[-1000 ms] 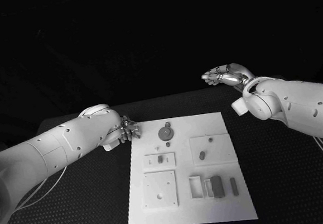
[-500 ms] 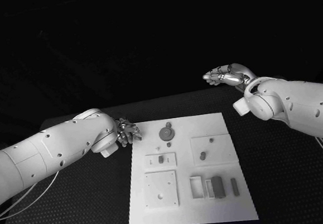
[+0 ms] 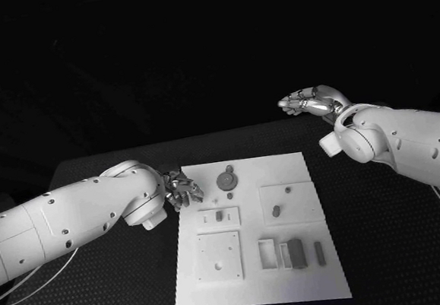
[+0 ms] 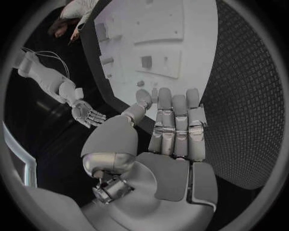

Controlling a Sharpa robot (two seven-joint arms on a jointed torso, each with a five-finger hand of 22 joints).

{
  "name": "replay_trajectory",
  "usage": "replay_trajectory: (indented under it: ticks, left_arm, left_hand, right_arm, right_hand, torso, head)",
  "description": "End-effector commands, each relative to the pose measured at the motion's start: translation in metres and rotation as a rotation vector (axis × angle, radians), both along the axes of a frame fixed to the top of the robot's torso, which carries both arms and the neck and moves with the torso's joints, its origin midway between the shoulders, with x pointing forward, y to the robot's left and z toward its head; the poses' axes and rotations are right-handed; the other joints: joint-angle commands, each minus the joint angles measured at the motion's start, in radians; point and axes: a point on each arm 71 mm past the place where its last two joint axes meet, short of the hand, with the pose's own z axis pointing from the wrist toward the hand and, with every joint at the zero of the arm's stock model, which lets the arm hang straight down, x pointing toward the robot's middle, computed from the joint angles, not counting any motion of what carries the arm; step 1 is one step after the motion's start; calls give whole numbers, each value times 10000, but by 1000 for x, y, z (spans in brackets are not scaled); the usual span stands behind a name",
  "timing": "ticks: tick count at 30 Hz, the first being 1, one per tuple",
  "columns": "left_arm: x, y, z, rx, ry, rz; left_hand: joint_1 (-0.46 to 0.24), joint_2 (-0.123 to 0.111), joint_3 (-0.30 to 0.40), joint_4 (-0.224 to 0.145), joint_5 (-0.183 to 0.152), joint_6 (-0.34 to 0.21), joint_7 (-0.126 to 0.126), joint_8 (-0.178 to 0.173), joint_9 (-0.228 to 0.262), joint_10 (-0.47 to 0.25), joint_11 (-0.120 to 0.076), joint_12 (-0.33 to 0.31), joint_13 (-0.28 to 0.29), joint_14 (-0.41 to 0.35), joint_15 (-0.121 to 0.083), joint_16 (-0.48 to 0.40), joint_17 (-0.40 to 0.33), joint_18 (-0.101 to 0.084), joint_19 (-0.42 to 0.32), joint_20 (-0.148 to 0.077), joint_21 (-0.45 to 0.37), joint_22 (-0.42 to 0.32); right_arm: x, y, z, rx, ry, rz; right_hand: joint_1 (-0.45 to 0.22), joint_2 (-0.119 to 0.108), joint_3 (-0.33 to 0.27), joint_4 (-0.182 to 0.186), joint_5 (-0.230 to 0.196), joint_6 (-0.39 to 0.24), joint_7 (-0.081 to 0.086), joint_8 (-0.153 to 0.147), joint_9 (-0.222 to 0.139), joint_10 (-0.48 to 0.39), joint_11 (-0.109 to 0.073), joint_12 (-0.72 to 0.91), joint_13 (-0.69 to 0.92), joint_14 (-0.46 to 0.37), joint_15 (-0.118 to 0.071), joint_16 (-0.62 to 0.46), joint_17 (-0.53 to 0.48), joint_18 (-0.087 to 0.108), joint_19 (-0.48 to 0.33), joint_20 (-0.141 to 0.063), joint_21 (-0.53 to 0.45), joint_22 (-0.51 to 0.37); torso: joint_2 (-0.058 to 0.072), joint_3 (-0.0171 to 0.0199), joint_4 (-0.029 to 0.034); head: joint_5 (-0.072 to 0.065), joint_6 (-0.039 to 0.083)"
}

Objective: Assemble the parts on the task board

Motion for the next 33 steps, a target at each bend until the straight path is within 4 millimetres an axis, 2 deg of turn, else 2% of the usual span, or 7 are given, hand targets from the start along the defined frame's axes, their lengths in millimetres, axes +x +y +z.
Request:
replay_trajectory:
  ticks: [1,11,33]
  left_arm:
    - [-4,-3,0,397,-644,-87]
    - [-23,-12,-17,882,-327,-789]
    - [-25,-16,-27,1245,-364,-801]
  left_hand:
    - [92,0,17,-65,43,209,-149,277,352,282,-234,57,12,84,2,53,10,140,68,-25,41,246]
    - [101,-16,22,-71,43,230,-159,285,361,304,-244,58,14,110,-6,55,9,141,84,-33,62,245]
    - [97,-19,23,-69,42,244,-165,287,368,324,-250,56,15,131,-11,55,8,138,91,-38,80,243]
  right_arm:
    - [0,1,0,31,-41,179]
    - [-1,0,-1,27,-16,172]
    - [-1,1,-1,35,-14,195]
  right_hand:
    - [10,76,-44,42,-4,-67,468,62,-10,68,-9,-55,1,-28,57,-59,9,-98,-67,-3,-41,-4]
    - [9,97,-44,50,-4,-61,461,76,-13,72,-12,-63,1,-29,54,-61,13,-99,-64,-4,-45,23]
    - [12,100,-52,48,-4,-59,455,91,-20,78,-14,-75,1,-32,53,-64,19,-101,-69,-5,-63,20]
  torso:
    - [-2,-5,8]
    - [1,-4,-2]
    - [-1,8,-12]
  head:
    - [-3,-45]
    - [-7,-117]
    - [1,-192]
